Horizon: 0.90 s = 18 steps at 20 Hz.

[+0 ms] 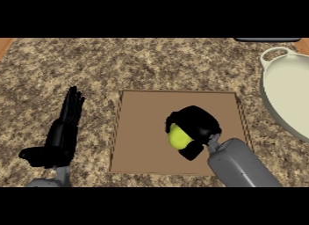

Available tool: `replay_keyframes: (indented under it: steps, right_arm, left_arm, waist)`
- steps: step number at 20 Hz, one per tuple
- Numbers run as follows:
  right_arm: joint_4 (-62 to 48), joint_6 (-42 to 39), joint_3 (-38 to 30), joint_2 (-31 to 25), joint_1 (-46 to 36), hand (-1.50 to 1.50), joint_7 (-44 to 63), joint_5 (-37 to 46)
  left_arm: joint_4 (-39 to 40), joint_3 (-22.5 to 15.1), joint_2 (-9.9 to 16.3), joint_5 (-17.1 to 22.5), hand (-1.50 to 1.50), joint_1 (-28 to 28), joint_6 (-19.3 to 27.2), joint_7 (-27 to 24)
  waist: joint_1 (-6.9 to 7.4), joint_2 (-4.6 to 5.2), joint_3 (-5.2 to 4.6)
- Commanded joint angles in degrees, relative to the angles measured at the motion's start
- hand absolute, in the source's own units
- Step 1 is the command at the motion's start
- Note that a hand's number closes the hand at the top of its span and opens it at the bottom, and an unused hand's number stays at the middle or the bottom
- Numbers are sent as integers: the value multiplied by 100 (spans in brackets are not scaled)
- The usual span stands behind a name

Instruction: Pick the pear from the tray and place it in the pot

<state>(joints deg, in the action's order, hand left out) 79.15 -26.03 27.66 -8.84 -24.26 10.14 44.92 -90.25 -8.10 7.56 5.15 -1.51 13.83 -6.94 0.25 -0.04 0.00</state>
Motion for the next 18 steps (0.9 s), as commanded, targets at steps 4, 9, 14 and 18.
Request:
replay_keyframes:
  steps: [4, 9, 14, 18]
  right_arm:
    - [37, 420, -98, 139, 195, 150, -541, 606]
    - [-1185, 1079, -2106, -135, -484, 150, 1236, 503]
    - [-1716, 1781, -3419, -787, -733, 150, 2719, 672]
    - [-2222, 2356, -3959, -1186, -1484, 150, 4057, 1196]
  left_arm:
    - [39, 290, 13, 71, 0, 79, -323, -82]
    - [-116, 117, -41, -50, 0, 179, -142, -67]
    - [-208, 173, -48, -41, 0, 76, -94, -77]
    - [-201, -33, -67, -71, 0, 13, -251, -76]
  waist:
    - [-16, 1, 0]
    - [18, 136, -3]
    - [-63, 308, -1]
    - [389, 353, -13]
